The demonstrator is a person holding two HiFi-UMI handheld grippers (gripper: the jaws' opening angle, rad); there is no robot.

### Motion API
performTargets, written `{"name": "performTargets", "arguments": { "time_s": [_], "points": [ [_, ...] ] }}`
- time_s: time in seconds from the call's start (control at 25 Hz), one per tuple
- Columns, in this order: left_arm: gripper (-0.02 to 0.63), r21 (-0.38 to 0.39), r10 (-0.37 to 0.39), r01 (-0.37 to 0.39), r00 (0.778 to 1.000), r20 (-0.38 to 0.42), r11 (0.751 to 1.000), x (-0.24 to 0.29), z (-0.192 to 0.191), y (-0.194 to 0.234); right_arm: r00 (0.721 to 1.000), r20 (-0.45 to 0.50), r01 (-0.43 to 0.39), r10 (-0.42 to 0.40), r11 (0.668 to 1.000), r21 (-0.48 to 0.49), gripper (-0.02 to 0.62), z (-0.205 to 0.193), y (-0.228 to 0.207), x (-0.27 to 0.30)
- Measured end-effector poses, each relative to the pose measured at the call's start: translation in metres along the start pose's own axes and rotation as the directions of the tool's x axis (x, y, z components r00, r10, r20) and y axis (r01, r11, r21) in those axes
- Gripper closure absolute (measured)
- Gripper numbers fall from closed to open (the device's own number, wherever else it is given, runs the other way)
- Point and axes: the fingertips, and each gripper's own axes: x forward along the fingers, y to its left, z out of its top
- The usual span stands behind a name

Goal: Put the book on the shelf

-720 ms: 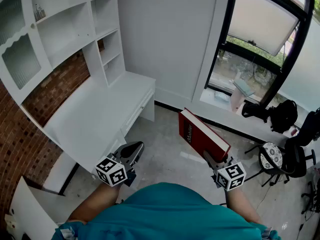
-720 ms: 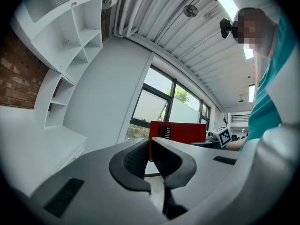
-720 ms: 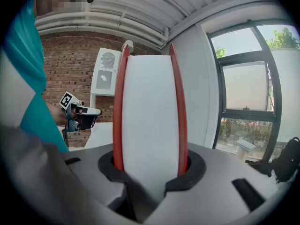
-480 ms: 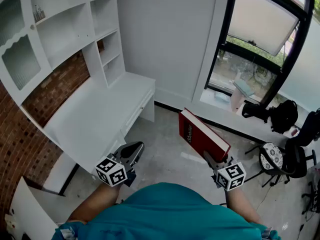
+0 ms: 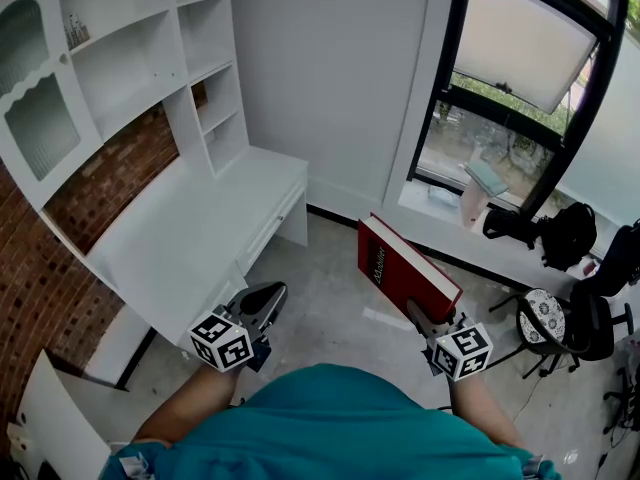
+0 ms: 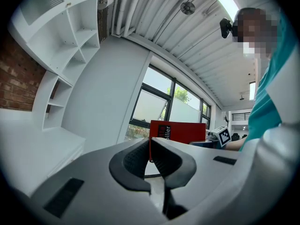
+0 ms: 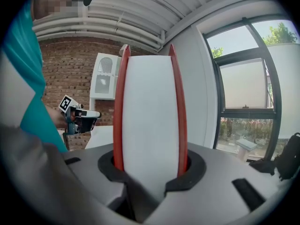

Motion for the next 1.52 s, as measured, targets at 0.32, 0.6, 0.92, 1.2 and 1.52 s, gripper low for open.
{"name": "performTargets", "arguments": {
  "time_s": [0.32,0.6,0.92,1.2,1.52],
  "points": [
    [0.584,0.009,0.012,-0.012,1.000,0.015,1.000,0.023,-0.004,-0.035,1.000,0.010,-0.029,0.029,0.999,-0.015,0.422,-0.002,-0.027,-0.029],
    [0.584,0.002,0.019,-0.019,1.000,0.014,1.000,0.048,-0.016,-0.068,0.998,0.016,-0.054,0.054,0.998,-0.019,0.423,-0.009,-0.053,-0.055],
    [0.584,0.002,0.007,-0.007,1.000,-0.014,1.000,0.067,-0.022,-0.071,0.998,0.013,-0.065,0.065,0.998,0.005,0.423,-0.017,-0.068,-0.050],
    [0.584,-0.019,-0.026,0.026,0.999,-0.025,0.999,0.088,-0.021,-0.017,0.999,-0.004,-0.047,0.047,0.999,0.016,0.423,-0.017,-0.071,0.003],
    [0.584,-0.007,-0.079,0.079,0.997,-0.020,0.997,0.122,0.014,0.110,1.000,-0.003,-0.017,0.017,1.000,0.023,0.422,0.016,-0.069,0.131]
  ]
}}
